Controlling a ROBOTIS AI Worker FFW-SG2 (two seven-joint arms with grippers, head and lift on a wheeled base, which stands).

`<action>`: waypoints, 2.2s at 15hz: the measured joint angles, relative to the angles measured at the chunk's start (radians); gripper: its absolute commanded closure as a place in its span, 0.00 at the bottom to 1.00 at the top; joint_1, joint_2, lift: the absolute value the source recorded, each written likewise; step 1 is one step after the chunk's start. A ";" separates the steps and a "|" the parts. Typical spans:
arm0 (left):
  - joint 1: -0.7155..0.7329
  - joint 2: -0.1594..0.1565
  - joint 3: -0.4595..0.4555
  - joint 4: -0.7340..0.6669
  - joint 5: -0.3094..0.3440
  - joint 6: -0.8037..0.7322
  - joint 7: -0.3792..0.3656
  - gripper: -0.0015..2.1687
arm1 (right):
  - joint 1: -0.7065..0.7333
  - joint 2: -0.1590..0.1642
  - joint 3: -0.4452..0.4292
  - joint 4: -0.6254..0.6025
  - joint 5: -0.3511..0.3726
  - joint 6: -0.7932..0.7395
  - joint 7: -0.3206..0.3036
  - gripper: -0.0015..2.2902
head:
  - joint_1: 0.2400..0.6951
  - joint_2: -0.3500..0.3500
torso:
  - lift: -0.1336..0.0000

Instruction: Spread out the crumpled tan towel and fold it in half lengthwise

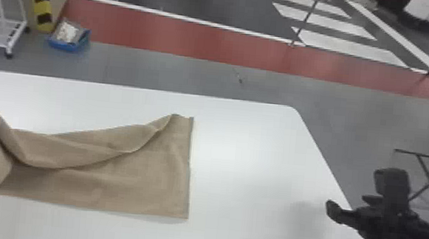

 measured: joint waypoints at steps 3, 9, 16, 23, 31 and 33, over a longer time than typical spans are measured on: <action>-0.131 0.001 -0.010 0.196 0.012 0.164 0.043 0.00 | 0.002 0.006 0.024 -0.006 0.006 -0.004 0.001 0.07 | 1.00 0.09 | 0.07; -0.130 0.003 0.097 0.196 0.140 0.183 0.085 0.01 | -0.006 0.008 0.054 -0.007 0.029 -0.001 0.005 0.07 | 1.00 0.15 | 0.07; 0.031 -0.005 0.389 0.055 0.404 0.121 0.109 0.04 | -0.016 0.008 0.075 0.006 0.036 -0.005 0.006 0.07 | 1.00 0.28 | 0.07; 0.281 -0.097 0.503 0.062 0.525 -0.262 0.067 0.06 | -0.057 0.003 0.094 -0.027 0.049 0.022 0.024 0.07 | 1.00 0.33 | 0.07; 0.386 -0.105 0.475 0.202 0.597 -0.566 0.062 0.07 | -0.130 0.006 0.158 -0.107 0.017 0.111 0.061 0.07 | 1.00 0.41 | 0.07; 0.376 -0.105 0.456 0.260 0.586 -0.653 0.071 0.07 | -0.155 0.007 0.170 -0.129 -0.019 0.126 0.085 0.07 | 1.00 0.47 | 0.07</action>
